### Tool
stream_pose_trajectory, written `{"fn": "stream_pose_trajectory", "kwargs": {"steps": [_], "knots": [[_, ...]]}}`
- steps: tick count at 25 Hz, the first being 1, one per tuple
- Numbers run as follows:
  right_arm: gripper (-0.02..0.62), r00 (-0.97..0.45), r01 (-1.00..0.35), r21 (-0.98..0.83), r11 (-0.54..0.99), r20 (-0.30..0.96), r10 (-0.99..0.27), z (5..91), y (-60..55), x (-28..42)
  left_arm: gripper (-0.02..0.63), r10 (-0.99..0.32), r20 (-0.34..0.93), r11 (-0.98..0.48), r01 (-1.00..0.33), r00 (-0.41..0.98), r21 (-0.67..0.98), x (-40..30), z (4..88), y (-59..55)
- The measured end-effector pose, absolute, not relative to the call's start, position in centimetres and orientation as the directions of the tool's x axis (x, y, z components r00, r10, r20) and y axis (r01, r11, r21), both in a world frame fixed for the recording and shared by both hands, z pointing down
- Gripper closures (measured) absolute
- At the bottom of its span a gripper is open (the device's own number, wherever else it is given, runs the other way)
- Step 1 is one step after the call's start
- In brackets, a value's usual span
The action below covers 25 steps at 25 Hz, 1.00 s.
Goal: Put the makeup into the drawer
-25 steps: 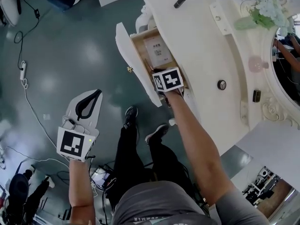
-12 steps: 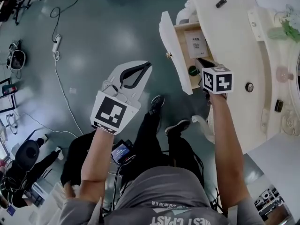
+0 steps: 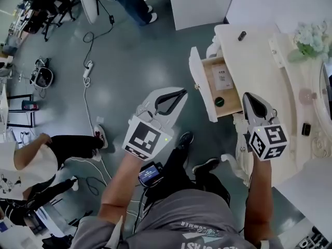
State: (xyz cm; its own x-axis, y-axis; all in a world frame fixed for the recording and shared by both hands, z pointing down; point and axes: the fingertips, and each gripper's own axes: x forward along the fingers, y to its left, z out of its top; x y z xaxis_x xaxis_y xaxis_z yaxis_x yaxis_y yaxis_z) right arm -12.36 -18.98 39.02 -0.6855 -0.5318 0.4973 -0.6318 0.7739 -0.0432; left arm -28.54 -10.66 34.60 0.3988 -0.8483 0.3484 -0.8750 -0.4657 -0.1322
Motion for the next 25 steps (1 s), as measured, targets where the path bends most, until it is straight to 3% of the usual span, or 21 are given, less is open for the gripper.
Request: {"fn": "stream_pose_trajectory", "kwargs": {"steps": [9, 25], "knots": [[0.597, -0.718, -0.646, 0.068, 0.761, 0.287, -0.635, 24.8, -11.3, -4.9, 0.604, -0.855, 0.234, -0.508, -0.837, 0.462, -0.205, -21.9, 26.1, -7.3], [0.597, -0.589, -0.764, 0.181, 0.620, 0.196, -0.784, 15.7, -0.6, 8.4, 0.604, -0.767, 0.169, -0.641, -0.727, 0.619, -0.246, -10.3, 18.9, -2.8]]}}
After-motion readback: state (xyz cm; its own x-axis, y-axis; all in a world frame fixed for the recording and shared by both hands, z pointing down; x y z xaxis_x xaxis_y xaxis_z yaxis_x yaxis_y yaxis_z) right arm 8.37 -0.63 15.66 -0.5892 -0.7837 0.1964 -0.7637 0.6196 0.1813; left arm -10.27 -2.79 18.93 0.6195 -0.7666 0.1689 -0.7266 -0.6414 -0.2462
